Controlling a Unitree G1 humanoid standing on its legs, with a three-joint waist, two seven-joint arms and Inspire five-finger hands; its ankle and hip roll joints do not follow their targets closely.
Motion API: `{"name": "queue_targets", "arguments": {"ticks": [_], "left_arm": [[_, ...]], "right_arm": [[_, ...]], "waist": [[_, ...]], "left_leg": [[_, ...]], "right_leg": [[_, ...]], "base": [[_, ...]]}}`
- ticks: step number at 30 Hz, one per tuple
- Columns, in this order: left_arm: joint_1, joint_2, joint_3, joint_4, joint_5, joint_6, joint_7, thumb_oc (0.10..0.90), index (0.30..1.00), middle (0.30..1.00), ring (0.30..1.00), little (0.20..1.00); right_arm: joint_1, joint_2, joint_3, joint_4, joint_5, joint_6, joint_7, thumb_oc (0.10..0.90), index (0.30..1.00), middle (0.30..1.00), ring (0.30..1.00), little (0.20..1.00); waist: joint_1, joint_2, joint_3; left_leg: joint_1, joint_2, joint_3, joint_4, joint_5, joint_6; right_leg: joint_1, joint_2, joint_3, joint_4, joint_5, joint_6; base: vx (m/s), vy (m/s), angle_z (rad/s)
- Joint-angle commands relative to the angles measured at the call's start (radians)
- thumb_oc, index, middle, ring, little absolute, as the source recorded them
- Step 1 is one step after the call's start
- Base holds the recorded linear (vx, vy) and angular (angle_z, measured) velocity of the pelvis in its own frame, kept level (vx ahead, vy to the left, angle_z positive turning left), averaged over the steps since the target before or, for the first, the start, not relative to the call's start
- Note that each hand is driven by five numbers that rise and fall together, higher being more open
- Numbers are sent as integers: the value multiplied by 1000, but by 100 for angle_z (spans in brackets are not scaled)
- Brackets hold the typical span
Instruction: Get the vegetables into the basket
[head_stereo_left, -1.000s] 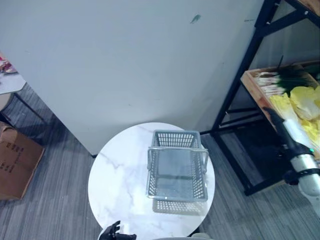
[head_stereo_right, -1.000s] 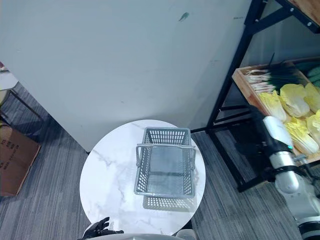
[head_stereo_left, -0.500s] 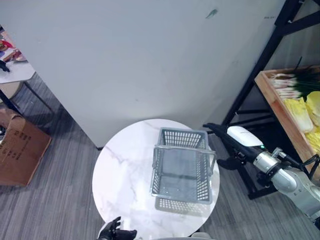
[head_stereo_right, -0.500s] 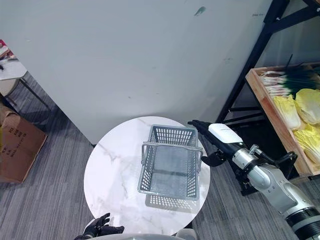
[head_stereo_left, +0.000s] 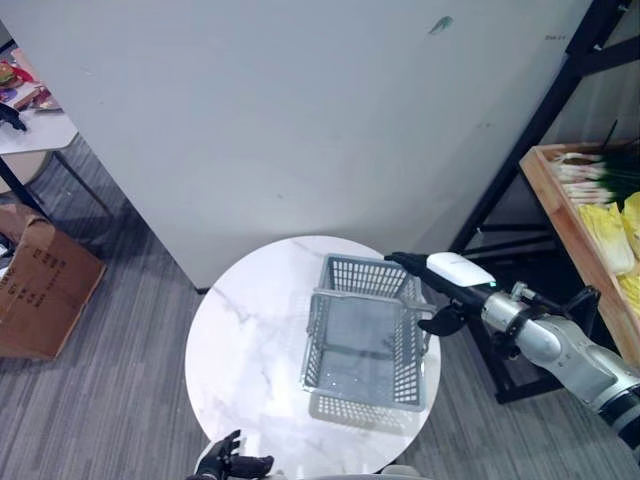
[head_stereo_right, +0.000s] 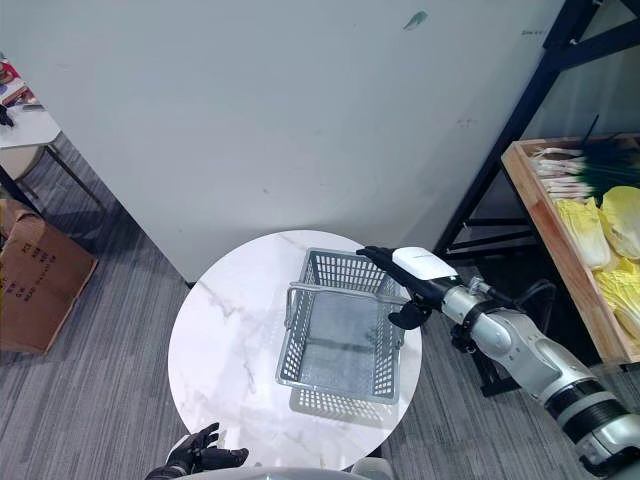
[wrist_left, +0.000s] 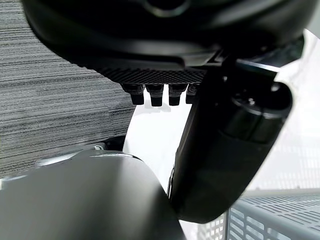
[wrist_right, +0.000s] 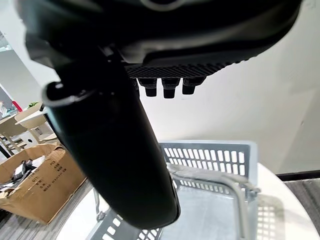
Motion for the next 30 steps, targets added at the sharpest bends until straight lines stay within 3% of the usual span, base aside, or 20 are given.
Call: {"name": "queue_targets", "arguments": {"ticks": [1,12,30], "left_arm": [[32,-2,-30,48,32,14,-6,900,1000,1000,1000,1000],[32,-5,-33,49,45,18,-2,900,1000,1000,1000,1000],[12,-5,-54,39,50,19,18,900,1000,1000,1000,1000]], "right_arm": [[-154,29,23,-20,41,-28,-18,900,1000,1000,1000,1000],[-284,109,160,205,-51,7,-31,900,1000,1000,1000,1000],[-404,296,196,551,-89,76,-109,900,1000,1000,1000,1000]], "waist": [[39,-59,-25],[55,-58,-25],[82,-52,-20]], "left_leg": [[-11,17,12,2,-41,28],[-8,16,5,2,-43,29],[-14,11,-10,2,-41,33]], "right_leg": [[-16,-19,13,4,37,34],[-7,-19,9,1,32,31],[-5,-24,0,1,33,25]], "base": [[0,0,0],[5,-2,1],[1,1,1]]}}
